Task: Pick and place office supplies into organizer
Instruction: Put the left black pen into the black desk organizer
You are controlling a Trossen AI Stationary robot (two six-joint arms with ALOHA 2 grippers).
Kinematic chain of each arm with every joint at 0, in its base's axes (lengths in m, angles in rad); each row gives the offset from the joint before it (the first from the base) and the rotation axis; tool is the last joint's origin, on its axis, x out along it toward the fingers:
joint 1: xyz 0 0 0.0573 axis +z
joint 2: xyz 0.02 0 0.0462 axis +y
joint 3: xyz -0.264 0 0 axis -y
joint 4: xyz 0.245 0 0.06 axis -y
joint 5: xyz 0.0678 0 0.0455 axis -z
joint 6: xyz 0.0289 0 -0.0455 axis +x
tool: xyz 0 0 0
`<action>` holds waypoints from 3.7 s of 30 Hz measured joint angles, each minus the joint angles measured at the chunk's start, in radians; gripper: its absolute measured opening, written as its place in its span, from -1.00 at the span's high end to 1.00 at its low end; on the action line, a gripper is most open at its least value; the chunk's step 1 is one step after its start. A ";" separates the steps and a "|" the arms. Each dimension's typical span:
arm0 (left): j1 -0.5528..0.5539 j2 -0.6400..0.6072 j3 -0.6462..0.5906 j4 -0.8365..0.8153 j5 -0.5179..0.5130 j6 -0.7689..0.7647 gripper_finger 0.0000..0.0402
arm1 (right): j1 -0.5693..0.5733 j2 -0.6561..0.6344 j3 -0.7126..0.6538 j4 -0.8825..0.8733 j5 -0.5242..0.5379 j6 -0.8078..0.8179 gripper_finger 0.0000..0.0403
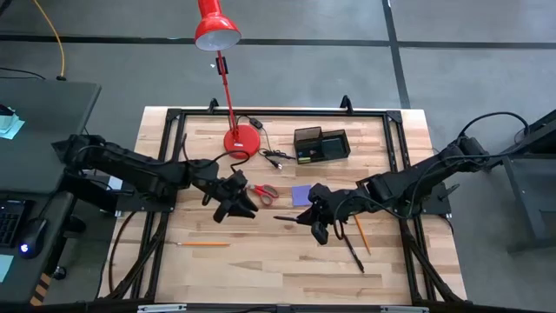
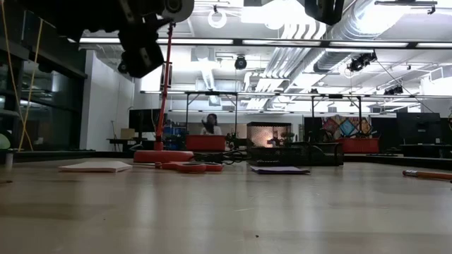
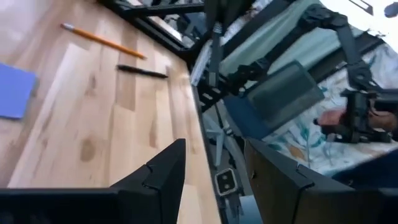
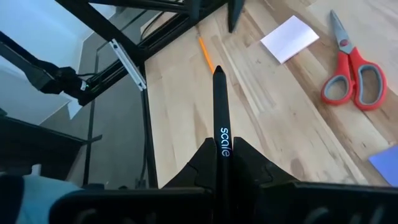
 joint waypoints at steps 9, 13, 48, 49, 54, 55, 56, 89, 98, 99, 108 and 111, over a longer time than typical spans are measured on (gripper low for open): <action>-0.001 0.105 0.094 0.001 -0.003 -0.009 0.24 | -0.001 0.000 0.000 0.000 0.010 -0.006 0.97; -0.001 0.152 0.160 0.002 0.007 0.024 0.27 | -0.002 0.000 0.000 -0.004 0.010 -0.008 0.96; -0.026 0.242 0.200 0.097 -0.087 -0.002 0.28 | -0.003 0.000 0.000 0.006 0.037 -0.027 0.97; -0.026 0.241 0.200 0.100 -0.089 -0.002 0.28 | -0.003 0.000 0.000 0.005 0.039 -0.027 0.97; -0.026 0.241 0.200 0.099 -0.090 0.006 0.28 | -0.003 0.000 0.000 0.005 0.050 -0.027 0.96; -0.026 0.241 0.200 0.098 -0.090 0.006 0.28 | -0.003 0.000 0.000 0.005 0.055 -0.027 0.96; -0.026 0.241 0.200 0.097 -0.090 0.007 0.28 | -0.003 0.000 0.000 0.006 0.057 -0.027 0.95; -0.027 0.241 0.200 0.095 -0.112 0.034 0.90 | -0.029 0.001 0.000 0.042 0.034 -0.038 0.95; -0.026 0.241 0.200 0.092 -0.094 0.047 0.90 | -0.029 0.001 0.000 0.042 0.034 -0.035 0.92; -0.026 0.241 0.200 0.092 -0.085 0.056 0.90 | -0.029 0.001 0.000 0.042 0.034 -0.034 0.89; -0.027 0.242 0.199 0.073 -0.036 0.061 0.90 | -0.028 0.001 0.000 0.042 0.056 -0.034 0.63; -0.026 0.242 0.199 0.066 -0.044 0.069 0.90 | -0.028 -0.001 0.000 0.040 0.086 -0.031 0.57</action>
